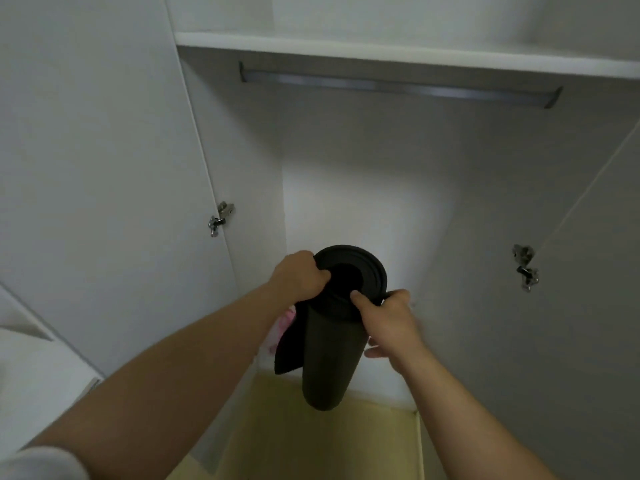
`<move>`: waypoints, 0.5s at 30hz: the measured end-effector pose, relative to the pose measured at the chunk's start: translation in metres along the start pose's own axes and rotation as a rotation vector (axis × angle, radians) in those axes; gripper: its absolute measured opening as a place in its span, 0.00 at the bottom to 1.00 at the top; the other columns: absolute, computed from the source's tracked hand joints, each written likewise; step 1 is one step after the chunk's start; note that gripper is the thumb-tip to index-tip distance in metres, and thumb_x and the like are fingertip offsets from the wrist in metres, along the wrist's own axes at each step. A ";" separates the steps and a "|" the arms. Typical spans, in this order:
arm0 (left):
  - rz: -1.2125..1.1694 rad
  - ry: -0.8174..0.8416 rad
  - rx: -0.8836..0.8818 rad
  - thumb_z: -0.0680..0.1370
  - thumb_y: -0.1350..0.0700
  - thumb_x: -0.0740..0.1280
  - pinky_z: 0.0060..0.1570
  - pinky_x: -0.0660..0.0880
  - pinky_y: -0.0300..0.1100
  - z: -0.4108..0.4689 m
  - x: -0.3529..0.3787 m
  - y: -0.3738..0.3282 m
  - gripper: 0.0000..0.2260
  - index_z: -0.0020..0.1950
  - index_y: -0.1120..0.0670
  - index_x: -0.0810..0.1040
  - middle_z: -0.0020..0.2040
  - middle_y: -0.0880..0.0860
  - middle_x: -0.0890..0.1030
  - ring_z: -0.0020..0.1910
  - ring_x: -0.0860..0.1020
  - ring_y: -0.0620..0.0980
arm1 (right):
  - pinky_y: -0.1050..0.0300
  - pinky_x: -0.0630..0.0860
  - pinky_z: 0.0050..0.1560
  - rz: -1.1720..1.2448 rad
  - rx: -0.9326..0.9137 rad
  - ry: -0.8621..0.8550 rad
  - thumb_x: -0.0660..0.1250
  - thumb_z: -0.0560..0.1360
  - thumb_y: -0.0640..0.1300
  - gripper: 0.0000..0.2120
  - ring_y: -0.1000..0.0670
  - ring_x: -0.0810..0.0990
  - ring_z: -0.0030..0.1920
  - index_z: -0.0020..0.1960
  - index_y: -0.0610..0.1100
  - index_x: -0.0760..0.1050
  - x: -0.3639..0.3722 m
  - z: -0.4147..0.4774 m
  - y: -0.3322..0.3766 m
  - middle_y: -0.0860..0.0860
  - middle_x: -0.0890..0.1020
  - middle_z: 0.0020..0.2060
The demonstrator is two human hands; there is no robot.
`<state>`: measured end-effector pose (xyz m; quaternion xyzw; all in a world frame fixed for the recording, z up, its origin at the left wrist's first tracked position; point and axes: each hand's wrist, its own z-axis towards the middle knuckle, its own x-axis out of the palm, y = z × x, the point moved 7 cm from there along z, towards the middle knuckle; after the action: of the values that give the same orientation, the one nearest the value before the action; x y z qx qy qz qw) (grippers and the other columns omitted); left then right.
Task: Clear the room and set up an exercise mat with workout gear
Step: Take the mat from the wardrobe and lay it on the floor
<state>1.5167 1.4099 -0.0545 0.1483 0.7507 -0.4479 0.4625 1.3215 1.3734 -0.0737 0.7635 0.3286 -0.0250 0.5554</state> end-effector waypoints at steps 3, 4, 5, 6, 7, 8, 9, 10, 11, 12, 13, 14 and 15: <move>0.103 0.090 0.169 0.80 0.48 0.66 0.45 0.74 0.42 -0.002 -0.006 0.003 0.17 0.63 0.57 0.73 0.54 0.54 0.79 0.49 0.78 0.52 | 0.47 0.79 0.59 -0.253 -0.142 0.011 0.73 0.72 0.61 0.43 0.43 0.77 0.62 0.76 0.46 0.54 -0.012 0.005 0.019 0.44 0.70 0.68; 0.112 0.128 0.230 0.80 0.48 0.67 0.42 0.73 0.40 -0.005 -0.008 0.001 0.18 0.65 0.55 0.71 0.53 0.53 0.78 0.47 0.77 0.50 | 0.49 0.76 0.63 -0.309 -0.216 0.038 0.74 0.72 0.59 0.46 0.42 0.73 0.67 0.79 0.48 0.51 -0.011 0.005 0.030 0.43 0.64 0.73; 0.108 0.167 0.276 0.79 0.49 0.68 0.39 0.73 0.39 -0.010 -0.010 -0.002 0.19 0.65 0.53 0.69 0.51 0.51 0.78 0.45 0.78 0.48 | 0.50 0.74 0.65 -0.365 -0.287 0.090 0.75 0.72 0.57 0.48 0.42 0.70 0.71 0.80 0.50 0.48 -0.005 0.003 0.042 0.45 0.58 0.76; 0.097 0.204 0.314 0.78 0.49 0.70 0.38 0.75 0.39 -0.014 -0.011 -0.005 0.19 0.64 0.51 0.67 0.49 0.50 0.79 0.43 0.79 0.47 | 0.50 0.73 0.67 -0.446 -0.339 0.153 0.76 0.71 0.55 0.51 0.43 0.67 0.73 0.81 0.53 0.46 0.003 0.004 0.050 0.47 0.54 0.78; 0.079 0.238 0.347 0.76 0.50 0.72 0.39 0.77 0.41 -0.019 -0.011 -0.008 0.20 0.62 0.49 0.66 0.48 0.49 0.80 0.43 0.80 0.47 | 0.49 0.72 0.68 -0.540 -0.374 0.209 0.77 0.70 0.54 0.52 0.44 0.66 0.74 0.81 0.55 0.45 0.013 0.004 0.056 0.48 0.54 0.79; 0.058 0.268 0.375 0.75 0.50 0.73 0.42 0.79 0.44 -0.024 -0.011 -0.011 0.21 0.60 0.48 0.65 0.48 0.49 0.81 0.43 0.80 0.47 | 0.47 0.73 0.67 -0.640 -0.388 0.249 0.77 0.68 0.52 0.53 0.44 0.68 0.72 0.81 0.55 0.46 0.022 0.006 0.059 0.48 0.57 0.78; 0.041 0.291 0.397 0.74 0.52 0.74 0.44 0.79 0.44 -0.028 -0.011 -0.011 0.22 0.60 0.48 0.64 0.48 0.49 0.82 0.43 0.81 0.46 | 0.48 0.76 0.63 -0.738 -0.393 0.282 0.77 0.67 0.51 0.50 0.45 0.72 0.68 0.80 0.54 0.51 0.031 0.008 0.061 0.47 0.65 0.74; 0.031 0.307 0.416 0.74 0.53 0.75 0.44 0.79 0.43 -0.033 -0.011 -0.011 0.24 0.60 0.48 0.63 0.48 0.48 0.83 0.44 0.81 0.46 | 0.50 0.79 0.57 -0.816 -0.385 0.314 0.77 0.67 0.49 0.43 0.47 0.77 0.61 0.77 0.53 0.60 0.038 0.008 0.061 0.47 0.72 0.68; 0.023 0.315 0.424 0.74 0.54 0.75 0.44 0.79 0.42 -0.037 -0.011 -0.010 0.24 0.60 0.49 0.62 0.48 0.48 0.83 0.44 0.81 0.46 | 0.53 0.80 0.51 -0.861 -0.378 0.347 0.77 0.68 0.48 0.34 0.49 0.79 0.53 0.70 0.52 0.68 0.045 0.007 0.060 0.48 0.78 0.60; 0.006 0.308 0.419 0.73 0.55 0.76 0.44 0.79 0.41 -0.041 -0.012 -0.006 0.25 0.60 0.49 0.62 0.48 0.48 0.83 0.44 0.81 0.46 | 0.56 0.79 0.46 -0.888 -0.386 0.367 0.76 0.69 0.47 0.25 0.51 0.80 0.48 0.63 0.52 0.72 0.051 0.005 0.060 0.50 0.80 0.53; -0.024 0.285 0.401 0.72 0.55 0.76 0.44 0.79 0.41 -0.044 -0.012 0.001 0.26 0.61 0.50 0.62 0.47 0.48 0.84 0.44 0.81 0.45 | 0.57 0.78 0.43 -0.902 -0.416 0.374 0.74 0.70 0.47 0.19 0.52 0.79 0.45 0.59 0.52 0.74 0.057 0.002 0.060 0.51 0.81 0.49; -0.058 0.254 0.373 0.71 0.54 0.77 0.44 0.79 0.40 -0.047 -0.012 0.010 0.28 0.62 0.50 0.63 0.47 0.48 0.84 0.45 0.81 0.45 | 0.58 0.77 0.41 -0.912 -0.451 0.376 0.72 0.71 0.45 0.16 0.52 0.79 0.43 0.57 0.52 0.75 0.063 -0.002 0.059 0.52 0.81 0.47; -0.086 0.219 0.343 0.70 0.53 0.78 0.44 0.78 0.38 -0.052 -0.011 0.018 0.30 0.64 0.50 0.63 0.48 0.48 0.84 0.45 0.82 0.44 | 0.58 0.76 0.40 -0.915 -0.475 0.382 0.69 0.71 0.44 0.14 0.52 0.79 0.43 0.56 0.52 0.75 0.068 -0.005 0.058 0.52 0.81 0.46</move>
<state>1.5049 1.4637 -0.0461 0.2404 0.7149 -0.5697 0.3263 1.4036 1.4003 -0.0513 0.3872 0.7185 -0.0501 0.5756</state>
